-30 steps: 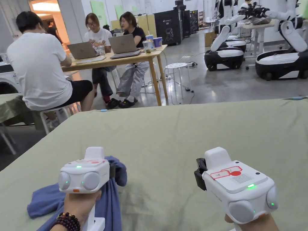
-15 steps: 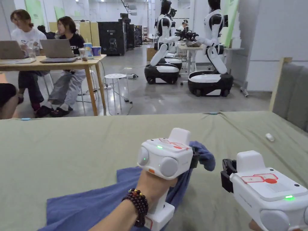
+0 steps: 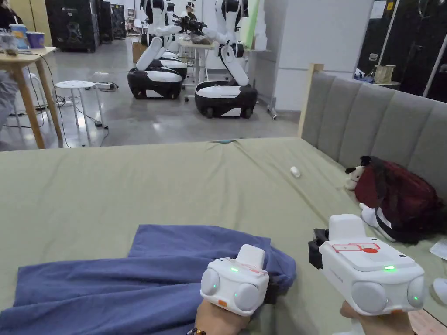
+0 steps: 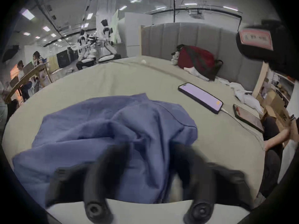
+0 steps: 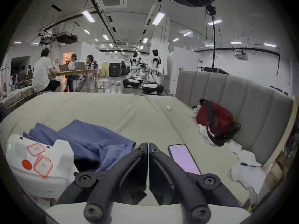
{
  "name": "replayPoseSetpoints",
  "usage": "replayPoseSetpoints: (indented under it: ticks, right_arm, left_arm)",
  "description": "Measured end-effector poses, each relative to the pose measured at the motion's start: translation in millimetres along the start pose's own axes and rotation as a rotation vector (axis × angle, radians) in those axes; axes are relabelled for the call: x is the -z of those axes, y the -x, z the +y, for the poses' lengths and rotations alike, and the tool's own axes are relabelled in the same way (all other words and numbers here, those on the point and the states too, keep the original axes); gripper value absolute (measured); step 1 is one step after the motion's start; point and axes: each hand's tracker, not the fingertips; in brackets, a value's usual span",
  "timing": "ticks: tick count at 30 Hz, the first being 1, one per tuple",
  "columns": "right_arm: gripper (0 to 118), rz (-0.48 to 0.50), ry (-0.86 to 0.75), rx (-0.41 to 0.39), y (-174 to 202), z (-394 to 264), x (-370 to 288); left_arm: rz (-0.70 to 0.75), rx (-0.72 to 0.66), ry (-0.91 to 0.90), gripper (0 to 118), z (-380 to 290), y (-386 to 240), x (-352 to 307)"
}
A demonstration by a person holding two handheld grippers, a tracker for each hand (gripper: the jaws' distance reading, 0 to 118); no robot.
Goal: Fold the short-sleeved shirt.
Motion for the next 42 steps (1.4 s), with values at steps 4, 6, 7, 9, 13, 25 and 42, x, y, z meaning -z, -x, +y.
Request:
replayPoseSetpoints:
  ticks: [4, 6, 7, 9, 13, 25, 42]
  right_arm:
    - [2, 0.013, -0.008, -0.008, 10, 2, 1]
    - [2, 0.022, -0.02, -0.019, 16, 6, -3]
    - [2, 0.025, -0.023, -0.021, 20, 12, -3]
    - [2, 0.033, -0.038, -0.02, 27, 18, -8]
    - [2, 0.08, -0.081, -0.017, 48, 28, -12]
    - [2, 0.2, -0.054, -0.054, 111, 28, 17]
    - [2, 0.199, 0.045, -0.084, 114, 13, 46]
  left_arm:
    - [0.033, -0.041, -0.103, 114, 21, 13, -24]
    - [0.029, -0.082, -0.129, 114, 34, 26, -44]
    - [0.028, -0.098, -0.145, 114, 39, 36, -54]
    - [0.064, -0.132, -0.197, 115, 45, 64, -80]
    - [0.189, -0.161, -0.246, 105, 33, 136, -132]
    - [0.522, -0.334, -0.108, 0, -36, 316, -194]
    - [0.529, -0.399, 0.174, 109, -98, 375, -100]
